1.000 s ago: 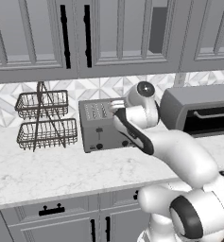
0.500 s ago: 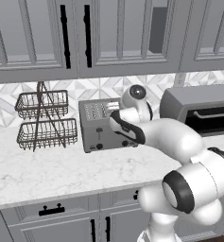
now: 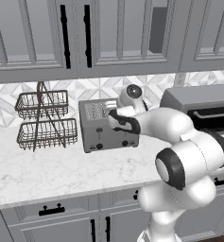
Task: Start the toaster. Once the lever pops up, take the bread to the plate on the dining counter.
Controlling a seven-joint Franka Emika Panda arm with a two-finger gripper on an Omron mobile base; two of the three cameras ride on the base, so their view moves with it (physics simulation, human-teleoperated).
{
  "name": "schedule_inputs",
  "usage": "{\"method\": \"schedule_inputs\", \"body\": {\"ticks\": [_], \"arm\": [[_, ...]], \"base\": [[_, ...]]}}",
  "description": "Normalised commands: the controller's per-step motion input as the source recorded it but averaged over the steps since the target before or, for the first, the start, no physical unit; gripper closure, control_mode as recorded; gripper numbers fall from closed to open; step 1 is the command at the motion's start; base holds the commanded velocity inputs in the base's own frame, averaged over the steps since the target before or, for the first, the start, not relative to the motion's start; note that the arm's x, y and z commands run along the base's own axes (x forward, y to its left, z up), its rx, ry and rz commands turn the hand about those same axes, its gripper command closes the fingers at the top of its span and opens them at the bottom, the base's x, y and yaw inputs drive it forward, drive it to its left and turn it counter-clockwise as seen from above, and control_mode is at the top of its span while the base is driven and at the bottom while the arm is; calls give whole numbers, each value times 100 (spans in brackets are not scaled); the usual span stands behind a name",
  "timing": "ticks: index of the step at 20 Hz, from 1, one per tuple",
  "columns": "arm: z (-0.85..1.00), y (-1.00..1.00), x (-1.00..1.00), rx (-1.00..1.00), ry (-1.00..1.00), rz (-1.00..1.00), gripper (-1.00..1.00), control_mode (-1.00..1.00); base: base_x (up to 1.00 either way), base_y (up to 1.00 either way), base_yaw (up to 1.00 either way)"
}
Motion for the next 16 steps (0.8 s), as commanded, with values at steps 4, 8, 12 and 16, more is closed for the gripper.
{"method": "schedule_inputs", "body": {"ticks": [4,8,12,16], "arm": [[-10,0,31,0,0,0,-100,-100],[-22,0,29,-2,0,0,-100,-100],[-25,1,20,-4,0,0,-100,-100],[-9,6,20,-2,0,0,-100,-100]], "base": [[0,0,0],[0,0,0],[0,0,0],[0,0,0]]}}
